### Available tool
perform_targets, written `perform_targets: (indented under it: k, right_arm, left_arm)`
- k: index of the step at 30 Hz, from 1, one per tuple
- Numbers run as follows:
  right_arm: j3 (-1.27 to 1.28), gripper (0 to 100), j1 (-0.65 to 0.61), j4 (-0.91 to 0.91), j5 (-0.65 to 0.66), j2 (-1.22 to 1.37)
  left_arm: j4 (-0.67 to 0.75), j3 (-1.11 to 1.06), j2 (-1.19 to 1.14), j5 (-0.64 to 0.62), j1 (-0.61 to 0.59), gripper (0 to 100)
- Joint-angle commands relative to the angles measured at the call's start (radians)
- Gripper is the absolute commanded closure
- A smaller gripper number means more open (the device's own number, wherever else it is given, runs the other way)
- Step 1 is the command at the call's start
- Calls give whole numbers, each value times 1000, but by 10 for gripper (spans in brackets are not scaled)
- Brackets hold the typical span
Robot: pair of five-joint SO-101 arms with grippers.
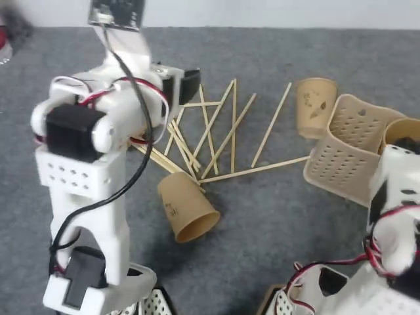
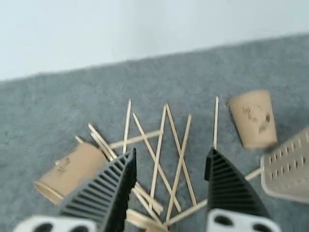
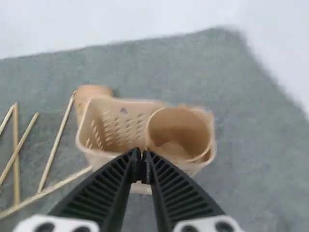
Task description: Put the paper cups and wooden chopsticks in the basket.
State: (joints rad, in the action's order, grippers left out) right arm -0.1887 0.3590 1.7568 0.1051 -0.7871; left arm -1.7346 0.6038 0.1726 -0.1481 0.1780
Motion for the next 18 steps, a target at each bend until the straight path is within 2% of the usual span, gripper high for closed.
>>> perform_targets:
  k: [1,4,8,12,18]
  right_arm:
    - [261,991,-74,36,-35,-191]
    - [486,991,-185,-45,-28,-427]
    - [732,988,-213,-220,103,-734]
    - [1030,986,-208,-360,209,-862]
    - [1412,986,-208,-633,219,-877]
  left_arm:
    - [-23,-127,78,15,8,775]
    - [-23,-231,207,17,15,775]
    - [8,-398,408,64,-17,775]
    - [140,-654,560,152,-196,775]
    - [450,-1150,717,227,-551,775]
